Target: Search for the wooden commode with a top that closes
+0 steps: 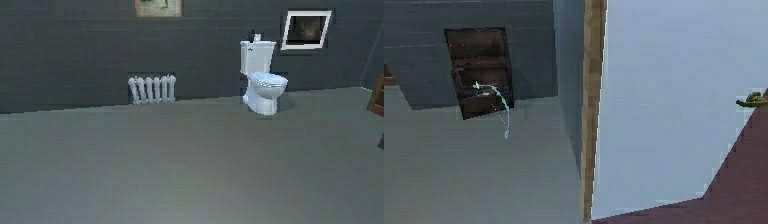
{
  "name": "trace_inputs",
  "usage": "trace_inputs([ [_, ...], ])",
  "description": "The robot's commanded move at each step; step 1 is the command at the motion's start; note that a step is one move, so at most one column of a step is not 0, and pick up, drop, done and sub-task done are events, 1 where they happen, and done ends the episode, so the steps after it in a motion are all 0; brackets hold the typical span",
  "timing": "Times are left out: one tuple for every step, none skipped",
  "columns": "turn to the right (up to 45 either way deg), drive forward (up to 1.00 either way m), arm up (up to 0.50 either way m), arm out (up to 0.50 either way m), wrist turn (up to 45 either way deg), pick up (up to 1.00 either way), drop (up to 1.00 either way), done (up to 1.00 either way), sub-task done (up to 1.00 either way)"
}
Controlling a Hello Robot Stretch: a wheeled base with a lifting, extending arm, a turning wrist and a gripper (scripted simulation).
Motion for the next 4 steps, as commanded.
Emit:
trace_inputs([
  [45.0,0.00,0.00,0.00,0.0,0.00,0.00,0.00,0.00],
  [6.0,0.00,0.00,0.00,0.0,0.00,0.00,0.00,0.00],
  [0.0,0.55,0.00,0.00,0.0,0.00,0.00,0.00,0.00],
  [24.0,0.00,0.00,0.00,0.0,0.00,0.00,0.00,0.00],
])
